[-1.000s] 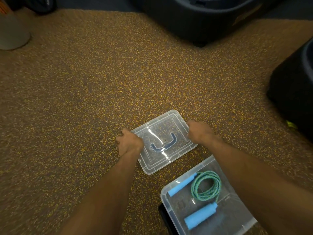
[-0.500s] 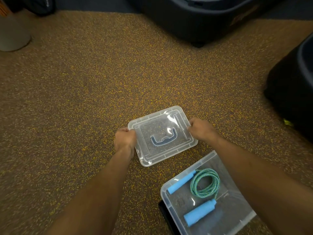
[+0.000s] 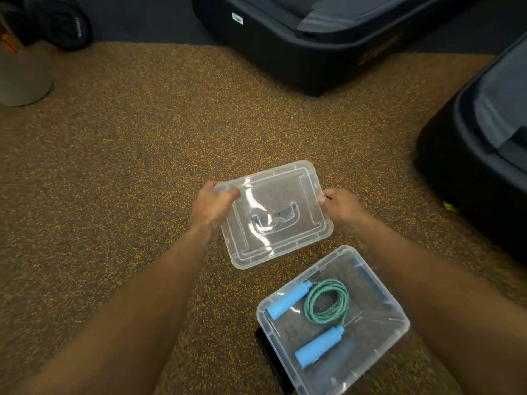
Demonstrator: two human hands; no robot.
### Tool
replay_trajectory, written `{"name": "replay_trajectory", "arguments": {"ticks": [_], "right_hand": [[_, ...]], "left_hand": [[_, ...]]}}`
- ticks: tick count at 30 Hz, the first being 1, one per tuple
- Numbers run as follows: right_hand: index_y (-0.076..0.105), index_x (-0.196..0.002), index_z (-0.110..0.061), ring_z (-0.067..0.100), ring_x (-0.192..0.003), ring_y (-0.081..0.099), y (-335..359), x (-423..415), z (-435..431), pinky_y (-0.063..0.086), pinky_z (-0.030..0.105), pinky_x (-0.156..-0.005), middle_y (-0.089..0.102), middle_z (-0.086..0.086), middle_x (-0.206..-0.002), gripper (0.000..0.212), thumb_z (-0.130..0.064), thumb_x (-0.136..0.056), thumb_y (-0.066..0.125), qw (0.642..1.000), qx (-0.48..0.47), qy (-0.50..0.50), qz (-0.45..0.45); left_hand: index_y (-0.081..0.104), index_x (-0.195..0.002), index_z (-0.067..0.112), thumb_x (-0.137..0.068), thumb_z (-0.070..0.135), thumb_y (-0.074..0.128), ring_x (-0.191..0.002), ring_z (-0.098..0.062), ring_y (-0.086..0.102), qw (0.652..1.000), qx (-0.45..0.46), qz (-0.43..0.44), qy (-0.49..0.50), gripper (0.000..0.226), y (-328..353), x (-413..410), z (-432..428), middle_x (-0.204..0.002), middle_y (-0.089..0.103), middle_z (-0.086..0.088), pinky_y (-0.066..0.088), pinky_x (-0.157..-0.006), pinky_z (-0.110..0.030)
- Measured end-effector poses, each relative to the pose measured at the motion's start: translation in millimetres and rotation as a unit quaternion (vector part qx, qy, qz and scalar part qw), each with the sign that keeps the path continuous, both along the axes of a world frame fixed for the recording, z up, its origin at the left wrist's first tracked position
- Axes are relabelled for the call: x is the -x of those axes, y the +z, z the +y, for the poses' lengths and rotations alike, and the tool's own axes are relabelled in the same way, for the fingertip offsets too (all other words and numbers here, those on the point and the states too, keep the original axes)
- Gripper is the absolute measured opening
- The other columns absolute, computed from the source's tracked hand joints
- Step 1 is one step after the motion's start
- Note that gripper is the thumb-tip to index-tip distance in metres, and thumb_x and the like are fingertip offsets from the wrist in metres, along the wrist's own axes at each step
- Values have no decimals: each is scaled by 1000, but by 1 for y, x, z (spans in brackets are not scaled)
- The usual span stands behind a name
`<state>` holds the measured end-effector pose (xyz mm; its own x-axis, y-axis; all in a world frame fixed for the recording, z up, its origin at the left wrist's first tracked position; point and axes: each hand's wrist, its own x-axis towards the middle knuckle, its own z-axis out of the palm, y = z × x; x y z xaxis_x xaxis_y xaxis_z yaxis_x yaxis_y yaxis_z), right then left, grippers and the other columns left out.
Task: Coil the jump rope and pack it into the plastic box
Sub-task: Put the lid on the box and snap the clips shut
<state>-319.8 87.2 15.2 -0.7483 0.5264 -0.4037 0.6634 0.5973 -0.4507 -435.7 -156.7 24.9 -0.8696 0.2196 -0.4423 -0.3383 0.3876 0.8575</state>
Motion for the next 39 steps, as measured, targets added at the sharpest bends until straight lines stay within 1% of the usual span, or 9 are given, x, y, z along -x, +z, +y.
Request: {"name": "replay_trajectory", "arguments": {"ticks": [4,7,12,18,24,27,30,36,39], "right_hand": [[72,-107,-10,22,-86,64,15,-17,9,57,43,-81,69,5,-94,24,-23,-102,53,993,80,-63,55],[74,-107,-14,16,-84,66,27,-30,10,55,35,-71,72,2,-95,20,-23,-99,58,986,120,-88,79],[67,-84,-9,13,-62,51,44,-52,7,42,25,-53,59,4,-72,29,-19,-104,49,978,169,-97,75],[65,-78,-17,15,-64,50,54,-75,1,43,29,-57,57,4,-70,31,-20,-104,48,974,185,-111,63],[61,-100,-3,13,-66,47,73,-99,-9,40,25,-58,54,6,-76,22,-12,-106,43,943,278,-161,89],[61,-110,4,14,-70,53,84,-112,-16,45,25,-62,59,9,-82,22,-8,-104,43,927,310,-191,84],[60,-107,6,17,-70,57,94,-123,-22,48,28,-63,62,12,-82,25,-4,-101,38,894,345,-262,116],[62,-94,2,21,-72,58,108,-144,-24,49,32,-68,67,15,-84,29,-11,-99,37,859,386,-309,131],[62,-102,2,21,-75,60,101,-153,-20,51,32,-70,67,14,-86,40,-32,-103,43,854,404,-305,120]], "left_hand": [[69,-98,11,-86,23,71,-87,-27,70,998,-8,22,-62,17,28,4,2,-96,73,-5,59,-82,-46],[68,-90,10,-88,20,69,-80,-22,65,994,-17,35,-102,10,42,-5,1,-93,70,-4,55,-71,-37],[64,-92,5,-94,16,61,-75,-17,58,987,-39,27,-152,11,62,-36,-6,-92,66,-6,47,-63,-30],[58,-84,13,-94,14,60,-80,-14,56,980,-73,-28,-184,10,73,-66,-13,-89,63,-1,43,-67,-31],[61,-90,13,-90,17,65,-87,-15,57,961,-92,-74,-249,6,85,-84,-17,-96,65,0,45,-76,-36],[64,-96,13,-79,24,74,-96,-21,62,943,-99,-107,-300,22,86,-97,-19,-103,69,-3,49,-88,-41],[63,-96,11,-75,21,77,-90,-19,64,927,-101,-122,-341,27,90,-116,-17,-101,69,-5,51,-77,-32],[59,-92,10,-70,13,81,-91,-25,59,914,-66,-126,-380,31,83,-144,-26,-102,62,-12,54,-79,-34],[59,-94,10,-69,16,83,-88,-21,57,914,-40,-107,-389,36,77,-150,-30,-98,60,-8,52,-79,-33]]}}
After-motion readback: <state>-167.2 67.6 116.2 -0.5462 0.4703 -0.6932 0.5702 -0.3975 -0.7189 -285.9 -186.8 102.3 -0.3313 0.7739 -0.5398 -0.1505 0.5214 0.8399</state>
